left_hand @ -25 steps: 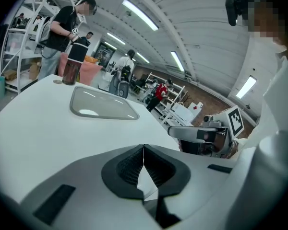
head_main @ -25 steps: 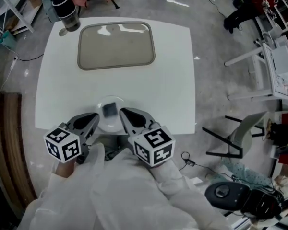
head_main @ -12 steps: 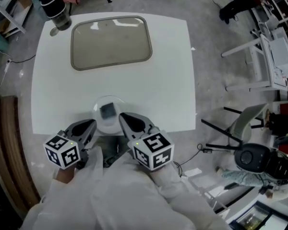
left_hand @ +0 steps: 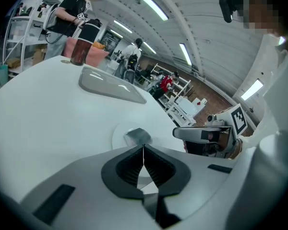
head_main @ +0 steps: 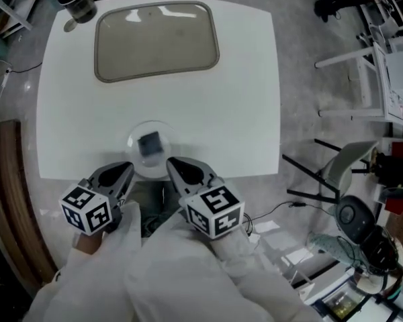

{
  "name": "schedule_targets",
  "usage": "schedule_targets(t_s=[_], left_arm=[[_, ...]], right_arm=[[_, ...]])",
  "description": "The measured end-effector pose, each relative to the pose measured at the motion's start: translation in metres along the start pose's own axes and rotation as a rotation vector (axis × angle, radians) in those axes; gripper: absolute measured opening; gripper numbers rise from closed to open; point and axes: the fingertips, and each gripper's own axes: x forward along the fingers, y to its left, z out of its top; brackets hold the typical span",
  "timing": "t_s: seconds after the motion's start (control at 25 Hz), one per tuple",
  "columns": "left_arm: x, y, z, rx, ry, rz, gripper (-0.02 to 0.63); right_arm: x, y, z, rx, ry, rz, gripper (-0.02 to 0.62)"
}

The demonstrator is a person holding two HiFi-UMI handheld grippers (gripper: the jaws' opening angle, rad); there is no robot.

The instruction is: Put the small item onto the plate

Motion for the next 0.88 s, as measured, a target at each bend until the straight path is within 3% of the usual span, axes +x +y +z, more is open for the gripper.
schedule_targets(t_s=[0.6, 0.88], left_arm=[[0.008, 0.029, -0.022, -0.126, -0.008, 0.079, 0.011], [0.007, 0.037, -0.027, -0.124, 0.012, 0.096, 0.012]], right_arm=[[0.012, -0.019, -0.03, 0.092, 0.058, -0.029, 0.015], [0.008, -0.031, -0.043, 0.108, 0.09, -0.048, 0.017]])
